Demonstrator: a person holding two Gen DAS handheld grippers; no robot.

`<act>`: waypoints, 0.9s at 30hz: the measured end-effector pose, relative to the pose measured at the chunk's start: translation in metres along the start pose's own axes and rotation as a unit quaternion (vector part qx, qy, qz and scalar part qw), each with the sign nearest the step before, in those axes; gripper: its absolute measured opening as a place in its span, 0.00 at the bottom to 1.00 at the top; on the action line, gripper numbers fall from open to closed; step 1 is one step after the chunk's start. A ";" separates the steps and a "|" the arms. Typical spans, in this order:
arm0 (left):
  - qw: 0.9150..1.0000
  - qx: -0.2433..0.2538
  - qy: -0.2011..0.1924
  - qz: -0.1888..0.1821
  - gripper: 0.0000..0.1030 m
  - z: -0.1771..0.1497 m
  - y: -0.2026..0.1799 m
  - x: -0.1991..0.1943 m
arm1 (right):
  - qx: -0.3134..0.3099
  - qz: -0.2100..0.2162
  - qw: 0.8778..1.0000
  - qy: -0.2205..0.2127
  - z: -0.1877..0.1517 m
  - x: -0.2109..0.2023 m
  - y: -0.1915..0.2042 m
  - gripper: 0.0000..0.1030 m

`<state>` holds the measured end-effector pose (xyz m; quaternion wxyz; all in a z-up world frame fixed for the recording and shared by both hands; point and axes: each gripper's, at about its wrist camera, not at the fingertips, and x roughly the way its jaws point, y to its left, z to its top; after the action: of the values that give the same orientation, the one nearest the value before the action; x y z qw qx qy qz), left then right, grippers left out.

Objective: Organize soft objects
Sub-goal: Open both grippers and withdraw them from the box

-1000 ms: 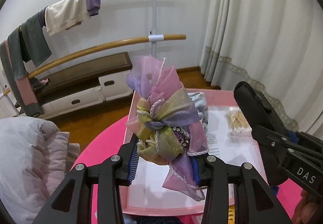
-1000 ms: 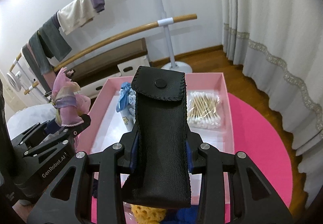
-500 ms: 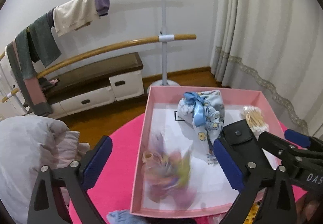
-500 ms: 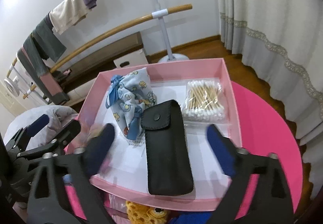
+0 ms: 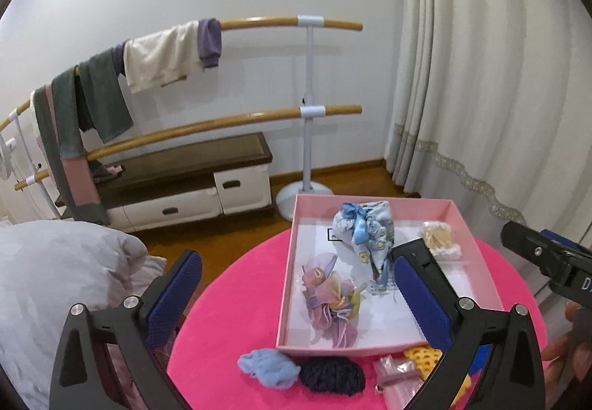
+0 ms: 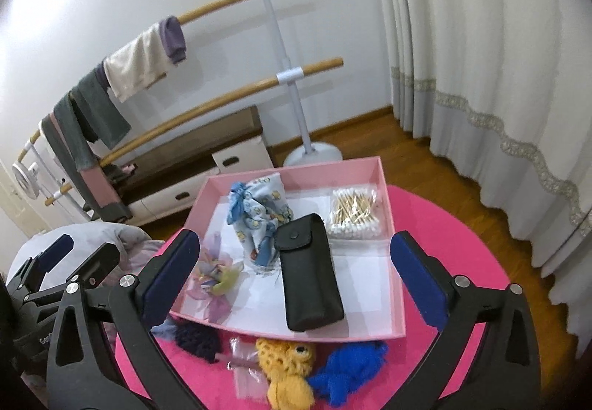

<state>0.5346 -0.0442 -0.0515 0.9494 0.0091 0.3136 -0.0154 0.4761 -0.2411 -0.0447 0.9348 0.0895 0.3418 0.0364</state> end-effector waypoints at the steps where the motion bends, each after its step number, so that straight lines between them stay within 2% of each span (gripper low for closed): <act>1: 1.000 0.000 -0.005 0.000 1.00 -0.007 0.000 -0.012 | -0.002 -0.002 1.000 -0.006 -0.001 -0.009 0.001 1.00; 2: 1.000 -0.002 -0.009 -0.002 1.00 -0.022 0.006 -0.032 | -0.003 -0.003 1.000 -0.013 -0.003 -0.019 0.001 1.00; 13: 0.999 -0.015 -0.047 -0.011 1.00 -0.066 0.016 -0.144 | -0.021 -0.017 0.997 -0.076 -0.030 -0.111 0.012 1.00; 27: 0.997 -0.037 -0.066 -0.009 1.00 -0.123 0.025 -0.231 | -0.033 -0.038 0.993 -0.111 -0.087 -0.178 0.021 1.00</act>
<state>0.2768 -0.0107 -0.0121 0.9675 -0.0299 0.2507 -0.0130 0.2839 -0.2310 0.0066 0.9700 0.0493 0.2380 0.0024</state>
